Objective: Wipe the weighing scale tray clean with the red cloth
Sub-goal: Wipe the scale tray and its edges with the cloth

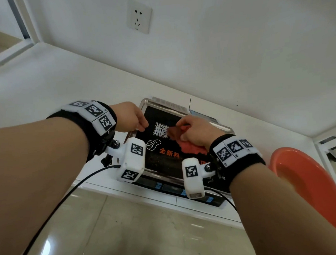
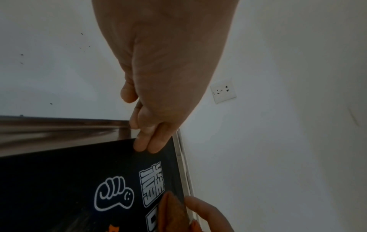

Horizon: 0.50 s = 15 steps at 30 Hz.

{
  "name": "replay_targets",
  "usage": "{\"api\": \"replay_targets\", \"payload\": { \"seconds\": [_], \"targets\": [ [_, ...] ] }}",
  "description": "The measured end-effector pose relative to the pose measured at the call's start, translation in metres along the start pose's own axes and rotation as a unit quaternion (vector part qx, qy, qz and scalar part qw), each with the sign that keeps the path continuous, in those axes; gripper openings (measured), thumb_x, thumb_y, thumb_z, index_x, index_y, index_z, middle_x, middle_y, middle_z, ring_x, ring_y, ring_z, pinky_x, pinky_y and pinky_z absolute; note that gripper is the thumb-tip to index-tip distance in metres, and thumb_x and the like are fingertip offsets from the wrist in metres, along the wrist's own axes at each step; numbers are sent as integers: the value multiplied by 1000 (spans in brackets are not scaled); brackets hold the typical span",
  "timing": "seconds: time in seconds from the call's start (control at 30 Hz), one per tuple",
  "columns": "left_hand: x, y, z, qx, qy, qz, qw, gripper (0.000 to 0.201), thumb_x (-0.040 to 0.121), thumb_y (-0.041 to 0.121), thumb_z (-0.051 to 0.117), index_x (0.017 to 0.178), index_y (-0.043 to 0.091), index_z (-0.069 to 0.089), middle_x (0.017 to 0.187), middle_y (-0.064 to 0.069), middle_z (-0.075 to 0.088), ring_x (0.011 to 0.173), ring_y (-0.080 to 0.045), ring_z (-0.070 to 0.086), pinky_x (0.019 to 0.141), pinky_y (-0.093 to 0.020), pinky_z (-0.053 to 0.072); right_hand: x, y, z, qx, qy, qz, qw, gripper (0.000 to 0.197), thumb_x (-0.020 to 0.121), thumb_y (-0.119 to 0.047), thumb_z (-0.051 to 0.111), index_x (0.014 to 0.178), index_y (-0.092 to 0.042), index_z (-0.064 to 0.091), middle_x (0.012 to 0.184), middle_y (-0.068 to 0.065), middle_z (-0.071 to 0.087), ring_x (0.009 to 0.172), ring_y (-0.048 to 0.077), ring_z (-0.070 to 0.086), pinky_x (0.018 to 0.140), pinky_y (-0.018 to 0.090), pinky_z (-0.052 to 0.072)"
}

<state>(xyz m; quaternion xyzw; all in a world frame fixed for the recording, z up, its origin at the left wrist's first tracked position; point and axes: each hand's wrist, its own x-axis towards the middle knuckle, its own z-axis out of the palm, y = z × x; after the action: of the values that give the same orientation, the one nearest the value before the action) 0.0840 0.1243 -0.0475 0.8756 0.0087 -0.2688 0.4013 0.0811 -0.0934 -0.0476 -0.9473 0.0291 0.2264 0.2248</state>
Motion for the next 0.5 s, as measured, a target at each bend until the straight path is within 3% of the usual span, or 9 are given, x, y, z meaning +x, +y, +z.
{"api": "replay_targets", "payload": {
  "seconds": [0.07, 0.13, 0.2, 0.3, 0.4, 0.5],
  "targets": [
    [0, -2, -2, -12, -7, 3, 1000, 29, 88, 0, 57, 111, 13, 72, 108, -2, 73, 100, -17, 65, 93, -27, 49, 4, 0, 3, -21, 45, 11, 999, 49, 88, -5, 54, 127, -34, 59, 109, -3, 70, 84, 22, 71, 71, 36, 60],
    [-1, -5, -4, -19, -14, 5, 1000, 31, 89, -1, 55, 111, 14, 72, 107, 0, 73, 85, -8, 63, 83, -18, 48, 6, -6, 11, -57, 43, 6, 997, 55, 85, -1, 50, 123, -39, 63, 87, -2, 74, 61, 19, 68, 58, 34, 58],
    [1, -7, -5, -19, -23, 7, 1000, 33, 90, -2, 54, 111, 16, 71, 107, 2, 73, 82, -2, 61, 82, -15, 47, 6, -13, 18, -73, 40, -2, 997, 57, 85, -2, 51, 119, -45, 65, 72, -2, 73, 50, 16, 66, 54, 33, 58],
    [0, -8, -6, -14, -40, 3, 999, 38, 89, -5, 51, 113, 17, 70, 104, 3, 72, 80, 2, 60, 76, -14, 45, -1, -24, 22, -39, -23, -35, 998, 51, 92, -7, 54, 121, -48, 65, 81, -10, 70, 65, 18, 72, 54, 33, 62],
    [-2, -7, -7, -15, -40, -2, 999, 39, 89, -5, 50, 113, 19, 70, 102, 5, 72, 85, -2, 62, 66, -13, 42, -7, -26, 15, -62, -133, -96, 985, 45, 92, -4, 61, 118, -40, 72, 90, -12, 65, 68, 7, 65, 39, 12, 46],
    [-5, -6, -7, -6, -39, -7, 999, 40, 90, -5, 48, 115, 19, 69, 107, 4, 72, 77, 1, 58, 57, -15, 38, -7, -28, 6, -68, -121, -108, 984, 42, 92, -2, 61, 118, -32, 74, 85, -14, 62, 67, 5, 60, 35, 6, 36]
  ]
}}
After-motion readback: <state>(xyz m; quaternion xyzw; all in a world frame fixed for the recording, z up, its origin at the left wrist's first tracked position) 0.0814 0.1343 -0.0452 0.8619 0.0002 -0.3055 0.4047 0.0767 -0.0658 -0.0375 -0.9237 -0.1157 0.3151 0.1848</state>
